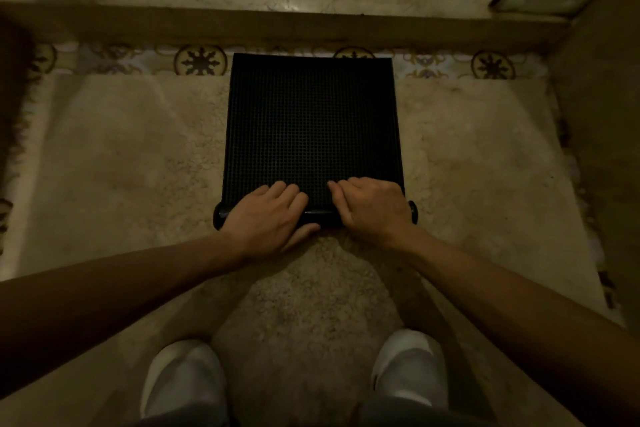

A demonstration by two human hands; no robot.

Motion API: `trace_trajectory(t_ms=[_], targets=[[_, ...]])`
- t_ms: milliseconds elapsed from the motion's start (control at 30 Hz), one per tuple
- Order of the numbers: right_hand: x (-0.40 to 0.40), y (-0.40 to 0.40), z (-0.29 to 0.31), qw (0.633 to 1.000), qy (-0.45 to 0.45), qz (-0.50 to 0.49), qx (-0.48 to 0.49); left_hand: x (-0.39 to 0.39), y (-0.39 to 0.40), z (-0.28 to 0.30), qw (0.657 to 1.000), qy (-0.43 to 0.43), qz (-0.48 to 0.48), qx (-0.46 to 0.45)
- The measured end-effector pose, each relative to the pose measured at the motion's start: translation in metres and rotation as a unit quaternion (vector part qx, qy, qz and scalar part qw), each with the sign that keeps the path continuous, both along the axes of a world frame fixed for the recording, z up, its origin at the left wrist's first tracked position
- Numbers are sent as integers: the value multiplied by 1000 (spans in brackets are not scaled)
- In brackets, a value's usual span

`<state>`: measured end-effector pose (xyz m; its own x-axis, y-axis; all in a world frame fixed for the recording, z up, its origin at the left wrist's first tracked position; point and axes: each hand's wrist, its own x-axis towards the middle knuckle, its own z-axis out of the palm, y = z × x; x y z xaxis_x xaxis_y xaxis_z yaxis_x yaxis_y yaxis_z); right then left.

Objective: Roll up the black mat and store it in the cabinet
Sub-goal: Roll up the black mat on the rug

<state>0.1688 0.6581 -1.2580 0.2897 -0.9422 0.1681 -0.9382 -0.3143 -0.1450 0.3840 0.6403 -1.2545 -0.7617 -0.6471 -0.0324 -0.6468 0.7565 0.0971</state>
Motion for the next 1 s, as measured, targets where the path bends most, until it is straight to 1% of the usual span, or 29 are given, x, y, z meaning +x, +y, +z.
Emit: trace_trajectory(t_ms=[167,200,267,367,433,467,533,600,667,700,767,833,900,1000], targets=[[0,-4,6,1000,-26,-1,15,3,2,-1,1000,13,9,-4],[1,-3,6,1000,-25,-4,7,5,1,-2,1000,17,3,-6],[2,4,3,999,-1,-14,-42,7,3,-5,999,28,-14,-16],[8,12,-4,991,28,-71,-109,4,-8,-3,998,46,-27,-40],[15,14,-8,989,14,-100,-104,4,-18,0,997,47,-33,-58],[17,14,-9,990,7,-100,-95,5,-18,0,996,43,-32,-68],[18,8,-10,994,10,-74,-80,6,-8,-2,996,37,7,-80],[18,-4,-9,997,4,-55,-54,2,1,-4,993,40,84,-70],[18,-20,-6,998,-17,-57,-17,-4,2,-4,986,64,146,-43],[18,-25,-5,998,-26,-62,-2,-6,0,-4,983,84,161,-31],[17,-27,-5,997,-36,-74,11,-6,-2,-6,982,100,158,-35],[15,-27,-6,996,-43,-83,9,-6,-3,-9,985,74,140,-67],[14,-25,-6,995,-33,-93,-13,-9,-8,-10,986,51,126,-94],[18,-19,-9,992,-9,-103,-68,-13,-19,-10,988,47,118,-93]])
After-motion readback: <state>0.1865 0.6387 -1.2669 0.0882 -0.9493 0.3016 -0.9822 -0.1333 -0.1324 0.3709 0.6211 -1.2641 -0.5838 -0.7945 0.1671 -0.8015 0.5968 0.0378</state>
